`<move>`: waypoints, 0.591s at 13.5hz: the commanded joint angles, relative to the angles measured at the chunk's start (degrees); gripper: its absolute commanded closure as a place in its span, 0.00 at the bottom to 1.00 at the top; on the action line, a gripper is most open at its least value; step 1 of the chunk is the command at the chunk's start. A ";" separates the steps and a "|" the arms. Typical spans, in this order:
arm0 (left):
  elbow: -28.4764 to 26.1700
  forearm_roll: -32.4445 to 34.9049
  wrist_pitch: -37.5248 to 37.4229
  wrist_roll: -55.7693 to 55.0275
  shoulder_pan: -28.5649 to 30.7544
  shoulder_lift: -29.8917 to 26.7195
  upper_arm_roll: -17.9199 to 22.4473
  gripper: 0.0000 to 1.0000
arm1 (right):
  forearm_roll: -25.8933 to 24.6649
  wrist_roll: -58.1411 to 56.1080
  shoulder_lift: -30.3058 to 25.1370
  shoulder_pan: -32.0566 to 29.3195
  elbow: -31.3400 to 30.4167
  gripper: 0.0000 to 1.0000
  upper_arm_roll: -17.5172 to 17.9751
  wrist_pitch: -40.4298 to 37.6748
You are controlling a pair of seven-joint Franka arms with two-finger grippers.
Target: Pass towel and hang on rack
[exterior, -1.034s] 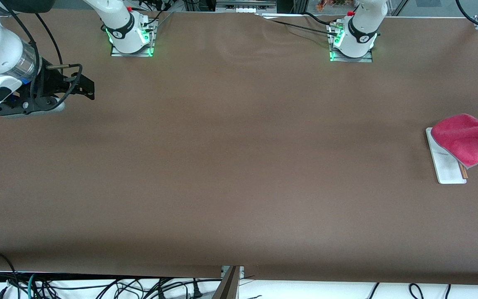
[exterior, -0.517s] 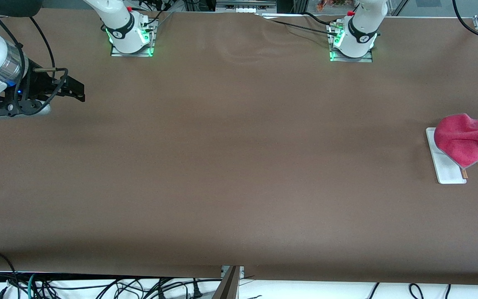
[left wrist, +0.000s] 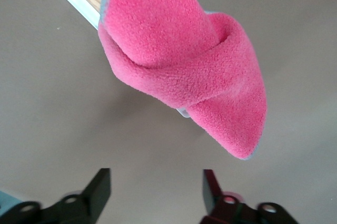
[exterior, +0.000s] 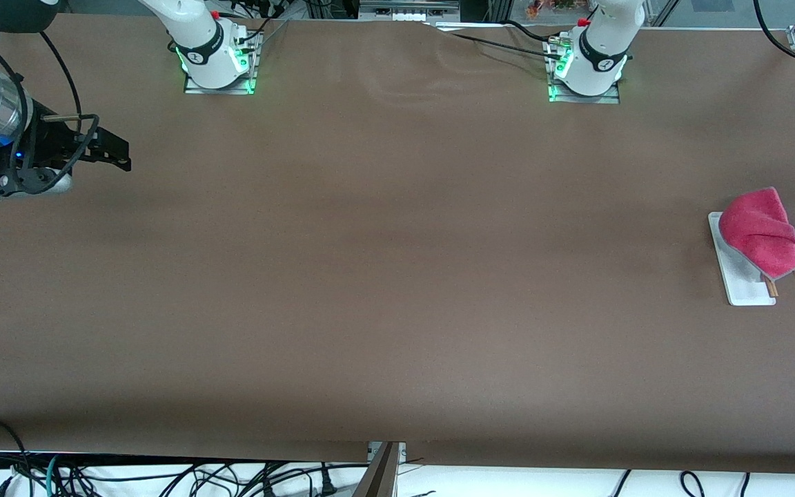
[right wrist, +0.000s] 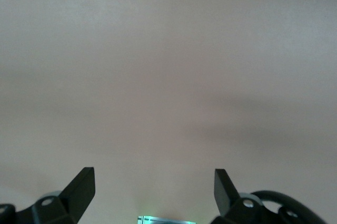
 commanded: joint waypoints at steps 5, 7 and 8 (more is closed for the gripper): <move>1.25 -1.18 -13.17 -5.85 0.11 -12.82 -12.01 0.00 | 0.43 -1.30 -0.75 -0.64 -0.87 0.00 -0.82 0.56; 4.92 -1.18 -18.43 -10.86 0.11 -13.46 -17.81 0.00 | 0.52 -1.48 -0.31 -0.64 -0.78 0.00 -0.82 0.39; 6.59 -1.27 -21.07 -16.20 0.11 -13.46 -20.88 0.00 | 0.43 -1.39 -0.30 -0.64 -0.69 0.00 -0.82 0.30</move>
